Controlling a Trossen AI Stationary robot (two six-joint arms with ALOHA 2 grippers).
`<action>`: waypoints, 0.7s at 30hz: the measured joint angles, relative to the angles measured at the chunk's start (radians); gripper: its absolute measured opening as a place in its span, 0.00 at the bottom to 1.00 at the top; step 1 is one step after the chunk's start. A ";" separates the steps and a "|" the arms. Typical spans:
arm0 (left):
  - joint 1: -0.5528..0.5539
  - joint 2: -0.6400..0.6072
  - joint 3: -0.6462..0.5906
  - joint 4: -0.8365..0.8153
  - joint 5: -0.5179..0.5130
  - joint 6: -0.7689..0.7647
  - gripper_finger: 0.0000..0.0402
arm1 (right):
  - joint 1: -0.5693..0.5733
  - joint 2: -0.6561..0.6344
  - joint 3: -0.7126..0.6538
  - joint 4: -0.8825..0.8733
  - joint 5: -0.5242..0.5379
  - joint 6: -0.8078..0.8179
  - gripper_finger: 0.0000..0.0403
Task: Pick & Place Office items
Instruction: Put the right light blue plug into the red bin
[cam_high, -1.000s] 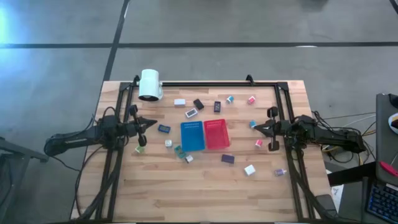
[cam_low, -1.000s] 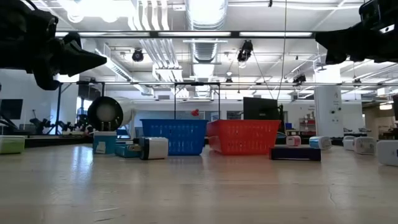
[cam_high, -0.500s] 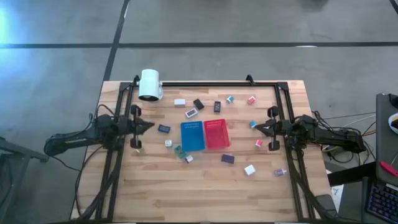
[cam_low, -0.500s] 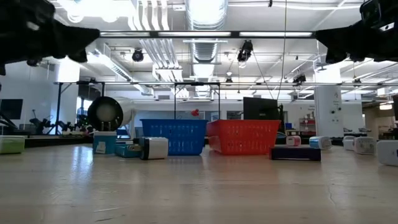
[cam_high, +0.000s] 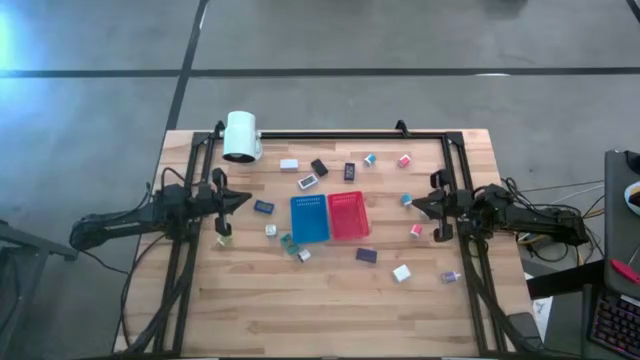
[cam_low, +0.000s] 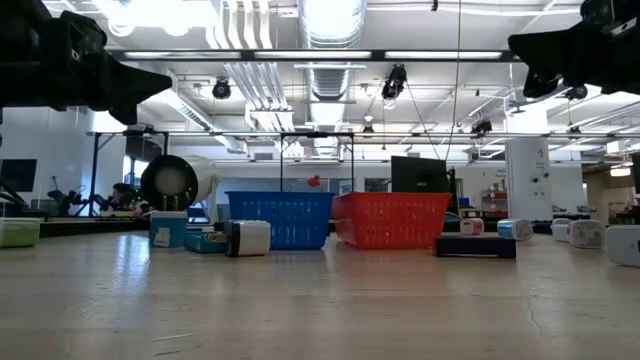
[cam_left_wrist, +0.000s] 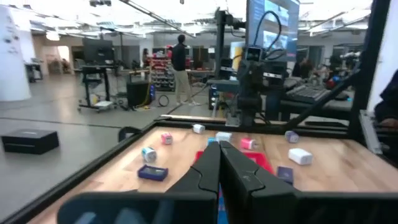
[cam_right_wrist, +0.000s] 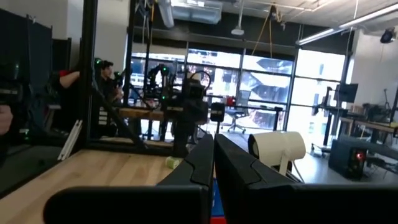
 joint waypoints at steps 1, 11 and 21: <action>0.000 0.000 0.000 0.002 -0.022 0.000 0.02 | 0.000 0.003 0.000 0.001 0.000 -0.003 0.02; 0.000 0.001 0.000 0.043 -0.064 -0.066 0.02 | 0.000 0.040 0.002 0.104 0.063 0.082 0.02; 0.000 0.001 0.000 0.037 -0.059 -0.023 0.02 | -0.001 0.398 0.181 0.043 0.224 0.031 0.02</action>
